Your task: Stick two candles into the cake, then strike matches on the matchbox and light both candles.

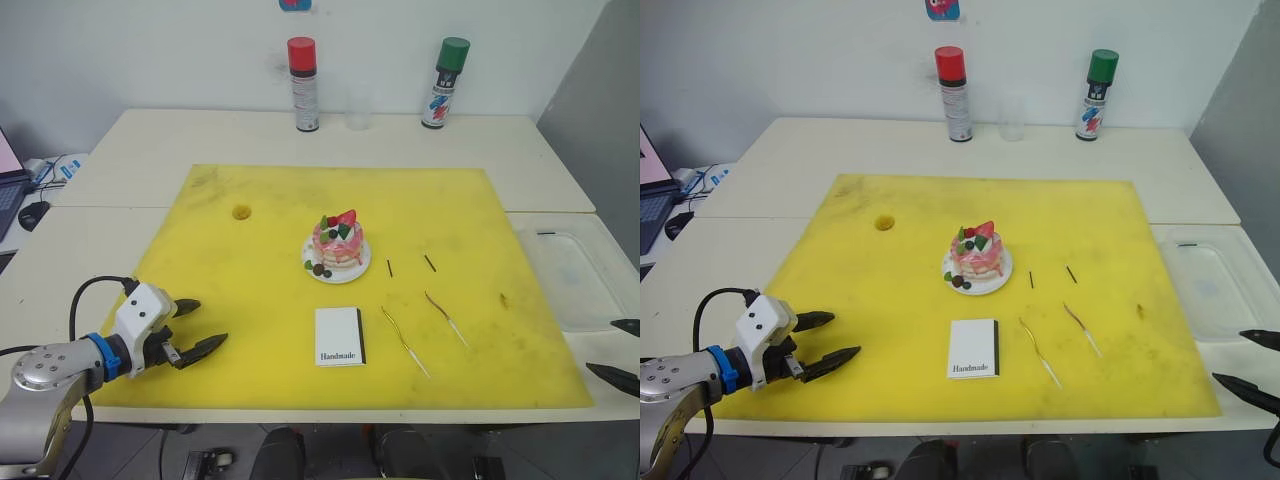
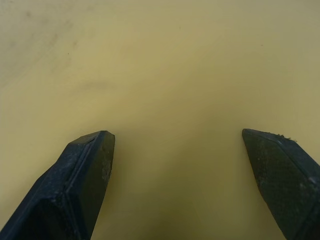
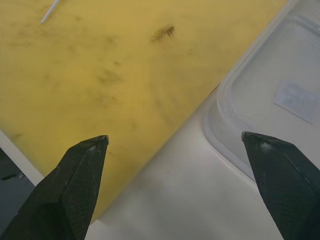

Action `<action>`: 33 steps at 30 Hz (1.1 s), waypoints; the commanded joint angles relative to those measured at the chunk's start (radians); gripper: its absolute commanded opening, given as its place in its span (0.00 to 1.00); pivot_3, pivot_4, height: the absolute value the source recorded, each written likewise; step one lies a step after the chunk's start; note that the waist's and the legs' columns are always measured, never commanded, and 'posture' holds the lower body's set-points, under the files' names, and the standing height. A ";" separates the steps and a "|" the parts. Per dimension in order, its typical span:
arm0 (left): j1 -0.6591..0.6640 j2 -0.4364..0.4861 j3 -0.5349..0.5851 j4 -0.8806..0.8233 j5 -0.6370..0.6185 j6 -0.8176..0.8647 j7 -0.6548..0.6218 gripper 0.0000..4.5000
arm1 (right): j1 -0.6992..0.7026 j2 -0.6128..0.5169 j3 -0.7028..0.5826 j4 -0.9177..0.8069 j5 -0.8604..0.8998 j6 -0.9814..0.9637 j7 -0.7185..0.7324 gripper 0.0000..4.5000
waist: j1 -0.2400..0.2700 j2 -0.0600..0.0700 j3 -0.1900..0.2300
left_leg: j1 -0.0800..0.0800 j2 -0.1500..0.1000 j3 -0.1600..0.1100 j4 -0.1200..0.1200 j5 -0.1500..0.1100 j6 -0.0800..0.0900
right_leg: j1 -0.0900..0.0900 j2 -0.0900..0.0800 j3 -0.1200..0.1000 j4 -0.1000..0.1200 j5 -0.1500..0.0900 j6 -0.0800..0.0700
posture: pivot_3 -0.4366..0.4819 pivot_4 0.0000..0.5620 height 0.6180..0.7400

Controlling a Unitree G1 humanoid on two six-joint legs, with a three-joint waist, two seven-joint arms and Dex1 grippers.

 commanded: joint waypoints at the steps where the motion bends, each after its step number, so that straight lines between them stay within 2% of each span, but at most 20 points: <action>1: 0.004 0.001 0.022 0.004 -0.007 -0.013 -0.008 1.00 | -0.004 -0.009 -0.012 -0.003 -0.003 -0.013 -0.004 0.99 | 0.000 0.000 0.000 | 0.000 0.000 0.000 0.000 0.000 0.000 | 0.000 0.000 0.000 0.000 0.000 0.000 | 0.48 0.27 0.87; 22: 0.006 0.006 0.062 0.034 -0.051 0.010 -0.022 1.00 | -0.011 -0.004 0.010 -0.017 0.004 -0.008 -0.015 0.99 | 0.000 0.000 0.000 | 0.000 0.000 0.000 0.000 0.000 0.000 | 0.000 0.000 0.000 0.000 0.000 0.000 | 0.48 0.27 0.87; 28: -0.011 0.018 0.081 0.055 -0.088 -0.013 -0.079 1.00 | -0.004 -0.001 0.002 -0.020 0.006 -0.012 -0.014 0.99 | 0.000 0.000 0.000 | 0.000 0.000 0.000 0.000 0.000 0.000 | 0.000 0.000 0.000 0.000 0.000 0.000 | 0.48 0.27 0.87; 33: -0.057 0.032 0.034 -0.014 -0.117 0.012 -0.119 1.00 | 0.007 0.022 -0.024 -0.069 0.023 -0.003 -0.038 0.99 | 0.000 0.000 0.000 | 0.000 0.000 0.000 0.000 0.000 0.000 | 0.000 0.000 0.000 0.000 0.000 0.000 | 0.48 0.27 0.87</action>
